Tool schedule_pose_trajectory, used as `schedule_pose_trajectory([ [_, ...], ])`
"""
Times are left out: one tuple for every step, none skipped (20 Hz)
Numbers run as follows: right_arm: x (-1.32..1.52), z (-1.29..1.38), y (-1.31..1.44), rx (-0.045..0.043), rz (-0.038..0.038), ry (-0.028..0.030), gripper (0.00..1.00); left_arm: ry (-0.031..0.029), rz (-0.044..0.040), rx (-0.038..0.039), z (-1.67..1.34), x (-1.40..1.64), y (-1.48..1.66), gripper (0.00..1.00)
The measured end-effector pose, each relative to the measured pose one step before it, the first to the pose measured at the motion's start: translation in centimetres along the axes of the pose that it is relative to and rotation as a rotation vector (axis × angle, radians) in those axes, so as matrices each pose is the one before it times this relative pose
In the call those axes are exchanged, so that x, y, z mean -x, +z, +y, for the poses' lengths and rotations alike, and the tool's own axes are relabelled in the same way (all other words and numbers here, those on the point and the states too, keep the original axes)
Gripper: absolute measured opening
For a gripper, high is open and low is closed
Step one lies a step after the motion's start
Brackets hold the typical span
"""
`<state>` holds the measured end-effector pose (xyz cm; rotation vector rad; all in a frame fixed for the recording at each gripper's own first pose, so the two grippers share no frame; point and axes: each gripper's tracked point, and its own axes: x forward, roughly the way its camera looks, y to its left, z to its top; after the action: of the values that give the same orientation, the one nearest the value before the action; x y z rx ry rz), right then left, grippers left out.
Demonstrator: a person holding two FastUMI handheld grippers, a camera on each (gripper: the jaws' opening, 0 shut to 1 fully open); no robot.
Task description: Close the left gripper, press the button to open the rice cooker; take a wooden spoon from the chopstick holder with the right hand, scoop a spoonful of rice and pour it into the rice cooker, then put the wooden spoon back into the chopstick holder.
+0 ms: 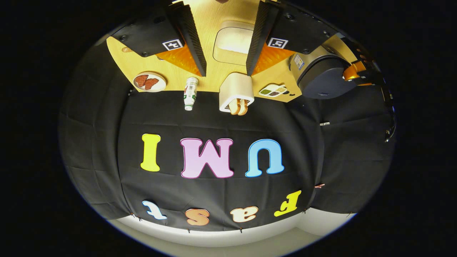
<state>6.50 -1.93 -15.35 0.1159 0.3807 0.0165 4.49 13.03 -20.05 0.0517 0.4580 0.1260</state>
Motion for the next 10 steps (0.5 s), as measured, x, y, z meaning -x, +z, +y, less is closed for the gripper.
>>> schedule_pose_trajectory([
  [0.070,-0.009,-0.123,0.00025,0.00211,-0.00118,0.71,-0.00613,-0.00115,-0.00263,0.033,0.101,-0.320,0.95],
  [-0.026,0.066,-0.088,-0.00302,0.00270,-0.00016,0.71,-0.00803,-0.02499,-0.00811,0.041,-0.010,0.089,0.96],
  [-0.029,0.029,-0.160,-0.00265,0.00356,-0.00017,0.71,-0.00327,-0.00002,-0.00404,-0.132,-0.128,-0.440,0.96],
  [0.001,0.029,-0.213,0.00009,0.00483,-0.00027,0.71,-0.00370,-0.01231,0.00187,0.083,0.048,0.169,0.96],
  [0.079,0.104,-0.099,0.00072,0.00276,0.00045,0.71,-0.00243,0.00122,0.00058,-0.013,-0.054,-0.109,0.96],
  [0.024,0.134,-0.037,0.00010,0.00176,0.00156,0.71,-0.00311,-0.00788,-0.00396,-0.040,0.154,-0.018,0.96],
  [0.005,0.127,-0.038,0.00020,0.00071,0.00191,0.71,-0.00199,-0.00597,-0.00815,-0.047,0.033,0.001,0.96],
  [0.002,0.213,0.020,0.00094,0.00045,0.00287,0.71,-0.00257,-0.00755,-0.00313,0.012,0.010,-0.029,0.96],
  [0.018,0.158,-0.004,0.00050,0.00047,0.00231,0.71,-0.00937,-0.00459,-0.00002,-0.054,-0.047,-0.002,0.96],
  [0.001,0.198,0.091,0.00003,-0.00145,0.00298,0.71,-0.01203,0.02042,0.00963,-0.111,-0.059,-0.879,0.96],
])
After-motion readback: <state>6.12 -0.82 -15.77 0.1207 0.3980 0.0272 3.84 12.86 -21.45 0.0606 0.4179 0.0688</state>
